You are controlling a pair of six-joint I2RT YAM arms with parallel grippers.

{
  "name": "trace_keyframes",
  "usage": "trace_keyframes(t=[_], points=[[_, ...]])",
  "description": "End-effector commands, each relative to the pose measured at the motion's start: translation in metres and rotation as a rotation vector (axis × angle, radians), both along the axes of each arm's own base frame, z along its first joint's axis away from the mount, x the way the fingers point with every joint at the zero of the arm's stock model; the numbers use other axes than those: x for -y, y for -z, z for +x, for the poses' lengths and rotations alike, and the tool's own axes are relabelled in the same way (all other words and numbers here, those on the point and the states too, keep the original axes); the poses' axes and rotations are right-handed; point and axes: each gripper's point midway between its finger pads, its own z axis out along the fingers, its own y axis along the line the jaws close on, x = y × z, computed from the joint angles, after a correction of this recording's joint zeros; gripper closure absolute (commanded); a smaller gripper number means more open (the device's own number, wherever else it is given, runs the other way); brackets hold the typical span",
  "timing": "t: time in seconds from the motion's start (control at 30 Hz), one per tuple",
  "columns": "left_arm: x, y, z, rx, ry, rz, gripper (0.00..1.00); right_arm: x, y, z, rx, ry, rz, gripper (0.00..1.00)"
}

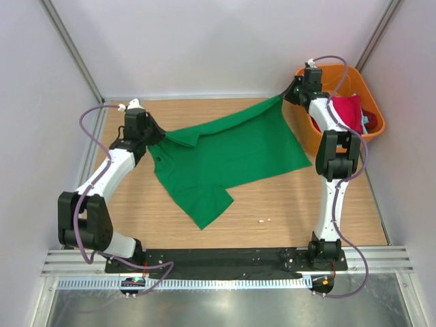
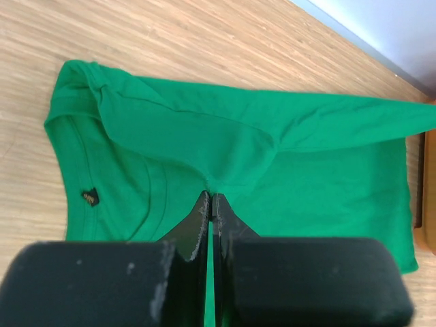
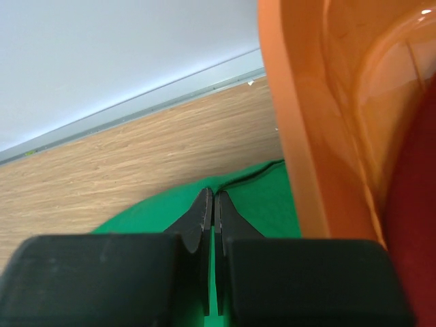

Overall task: Fold and stack the t-shirts
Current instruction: Fold the tshirt

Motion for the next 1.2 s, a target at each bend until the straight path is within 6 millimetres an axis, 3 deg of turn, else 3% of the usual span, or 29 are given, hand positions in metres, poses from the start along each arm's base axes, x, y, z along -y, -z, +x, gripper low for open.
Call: trace_keyframes(t=[0.0, 0.4, 0.57, 0.6, 0.63, 0.7, 0.73, 0.77, 0.83, 0.87, 0.93, 0.97, 1.0, 1.03, 1.07, 1.1, 1.13, 1.17], points=[[0.001, -0.006, -0.015, -0.01, 0.002, -0.022, 1.0, 0.014, -0.041, -0.012, 0.044, -0.005, -0.056, 0.99], [0.0, 0.014, -0.04, -0.099, 0.01, -0.019, 1.0, 0.018, -0.014, -0.036, -0.062, -0.04, -0.118, 0.96], [0.003, 0.018, -0.047, -0.13, 0.032, -0.028, 0.98, 0.028, -0.016, -0.048, -0.094, -0.01, -0.17, 0.92], [0.002, 0.019, -0.052, -0.141, 0.024, -0.028, 0.94, 0.032, -0.017, -0.05, -0.104, 0.006, -0.187, 0.89], [0.0, 0.021, -0.055, -0.152, 0.012, -0.024, 0.81, 0.04, -0.026, -0.051, -0.098, 0.04, -0.217, 0.81], [-0.004, 0.015, -0.066, -0.158, 0.005, -0.014, 0.74, 0.047, -0.034, -0.059, -0.125, 0.057, -0.265, 0.73], [-0.005, 0.014, -0.07, -0.158, 0.008, -0.009, 0.68, 0.055, -0.037, -0.06, -0.134, 0.092, -0.305, 0.54], [-0.011, 0.009, -0.073, -0.147, -0.012, 0.008, 0.53, 0.051, -0.043, -0.063, -0.129, 0.082, -0.308, 0.49], [-0.014, 0.0, -0.082, -0.145, -0.014, 0.025, 0.36, 0.046, -0.053, -0.068, -0.123, 0.074, -0.301, 0.46], [-0.021, 0.004, -0.087, -0.175, -0.043, 0.045, 0.34, 0.029, -0.065, -0.072, -0.096, 0.053, -0.292, 0.45], [-0.029, 0.01, -0.081, -0.198, -0.098, 0.05, 0.37, 0.009, -0.062, -0.078, -0.099, 0.02, -0.279, 0.45], [-0.027, 0.012, -0.074, -0.198, -0.092, 0.027, 0.41, -0.003, -0.062, -0.081, -0.096, 0.002, -0.263, 0.45], [-0.025, 0.014, -0.061, -0.183, -0.081, 0.007, 0.43, -0.035, -0.057, -0.088, -0.095, -0.071, -0.234, 0.45], [-0.021, 0.005, -0.047, -0.167, -0.067, -0.005, 0.45, -0.05, -0.053, -0.092, -0.1, -0.097, -0.218, 0.44], [-0.02, 0.031, -0.035, -0.243, -0.065, 0.007, 0.46, -0.066, -0.048, -0.097, -0.108, -0.128, -0.215, 0.44], [-0.02, 0.039, -0.03, -0.284, -0.067, 0.017, 0.46, -0.099, -0.041, -0.107, -0.119, -0.192, -0.215, 0.44], [-0.019, 0.026, -0.011, -0.268, -0.065, 0.018, 0.5, -0.112, -0.031, -0.113, -0.139, -0.221, -0.218, 0.43], [-0.02, 0.055, -0.002, -0.351, -0.072, 0.035, 0.51, -0.127, -0.025, -0.121, -0.153, -0.248, -0.219, 0.43]])
